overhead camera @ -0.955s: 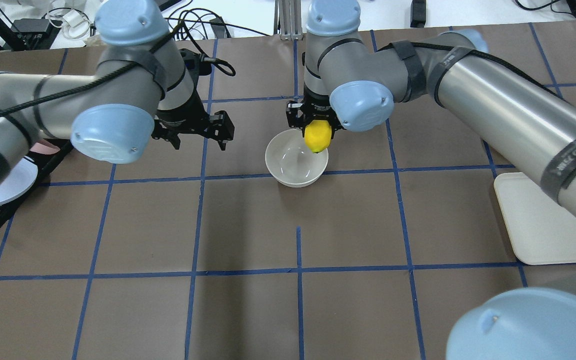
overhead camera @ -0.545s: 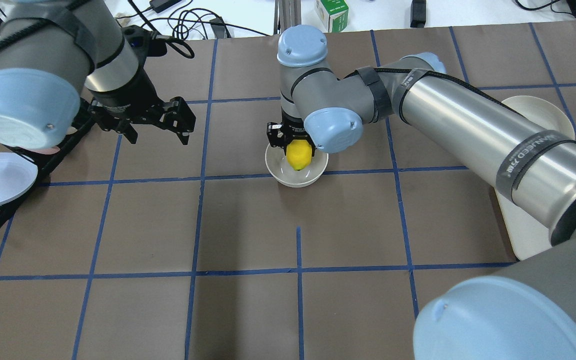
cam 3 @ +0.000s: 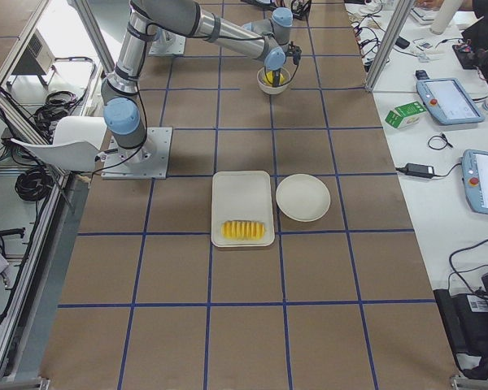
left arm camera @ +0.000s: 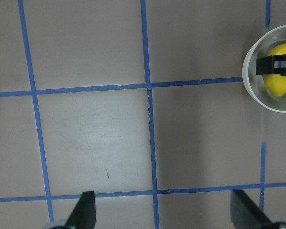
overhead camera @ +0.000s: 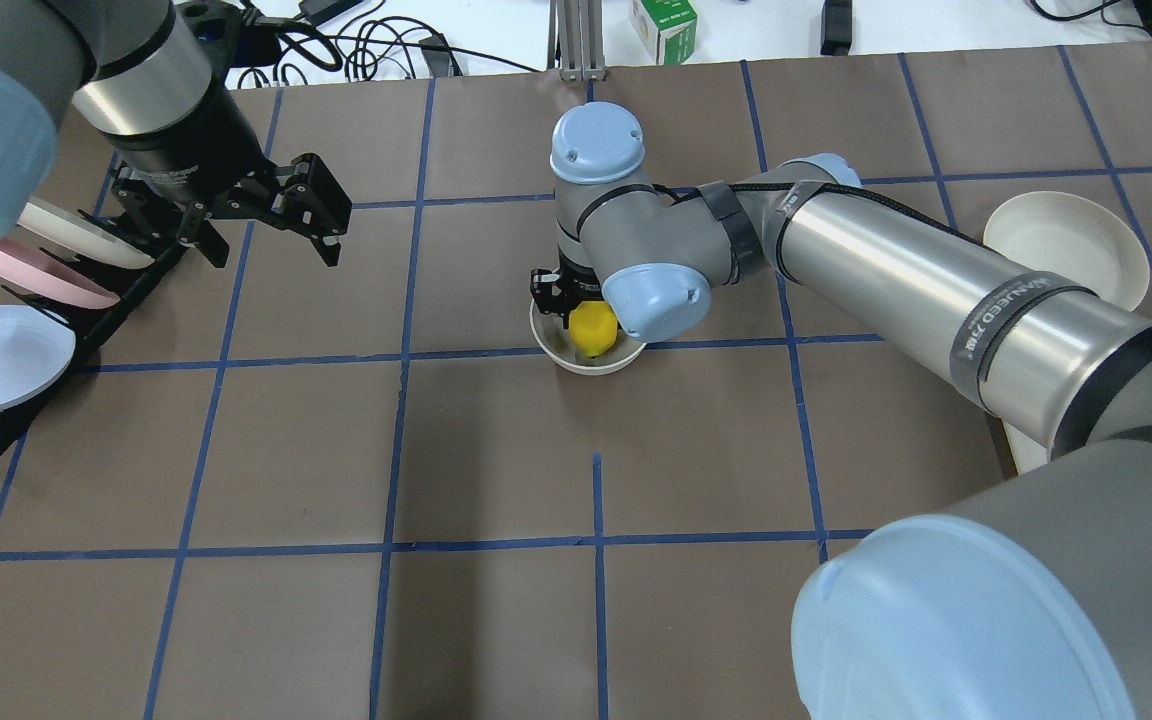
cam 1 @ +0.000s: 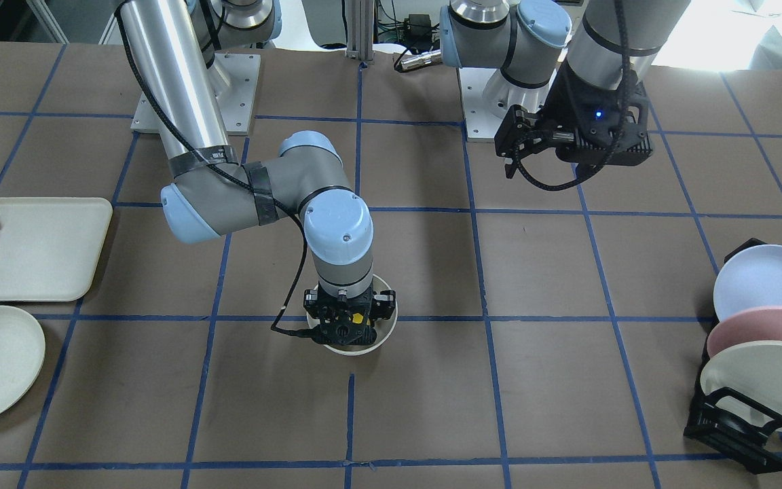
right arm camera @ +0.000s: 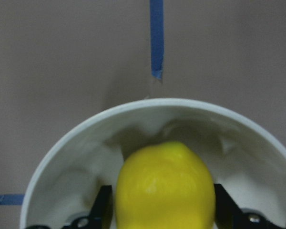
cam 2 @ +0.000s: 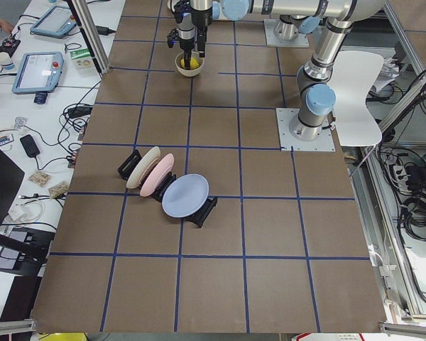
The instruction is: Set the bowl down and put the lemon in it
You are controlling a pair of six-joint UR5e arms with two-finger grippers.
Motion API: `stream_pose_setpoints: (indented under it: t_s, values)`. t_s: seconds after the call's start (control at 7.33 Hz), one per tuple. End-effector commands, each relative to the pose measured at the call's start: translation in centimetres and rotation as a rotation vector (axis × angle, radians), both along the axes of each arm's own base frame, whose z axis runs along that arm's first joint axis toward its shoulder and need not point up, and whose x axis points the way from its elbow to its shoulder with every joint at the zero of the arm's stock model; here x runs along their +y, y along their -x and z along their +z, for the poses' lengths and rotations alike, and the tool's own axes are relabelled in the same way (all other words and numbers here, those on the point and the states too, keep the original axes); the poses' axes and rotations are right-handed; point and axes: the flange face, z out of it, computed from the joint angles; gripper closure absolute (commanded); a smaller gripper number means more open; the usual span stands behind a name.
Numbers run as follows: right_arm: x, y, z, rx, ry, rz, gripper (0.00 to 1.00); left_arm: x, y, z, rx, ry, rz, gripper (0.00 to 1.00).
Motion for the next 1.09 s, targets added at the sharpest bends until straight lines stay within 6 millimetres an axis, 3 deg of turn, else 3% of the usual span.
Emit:
stream_pose_setpoints:
  t_s: [0.0,0.27,0.41,0.55,0.68,0.82,0.95]
  values:
    - [1.4,-0.1,2.7,0.010,-0.013,0.010,0.00,0.0,-0.9,0.5,0.035,0.015,0.020,0.00]
    - [4.5,1.7,12.4,0.002,-0.031,0.002,0.00,0.2,-1.0,1.1,0.033,0.027,0.022,0.00]
    - [5.8,4.0,16.6,0.001,-0.011,-0.024,0.00,0.2,-1.0,1.2,0.034,0.028,0.022,0.00]
    - [6.0,7.9,20.1,0.003,-0.007,-0.067,0.00,0.2,-0.9,1.2,0.034,0.028,0.020,0.00]
    - [5.8,13.3,23.9,-0.007,0.028,-0.077,0.00,0.2,-0.9,1.3,0.033,0.030,0.020,0.00]
    - [5.9,18.6,26.6,-0.004,0.059,-0.050,0.00,0.3,-0.9,0.8,0.032,0.018,0.020,0.00]
    - [6.9,21.6,27.6,0.006,0.022,-0.009,0.00,0.1,-0.9,0.8,0.033,0.019,0.020,0.00]
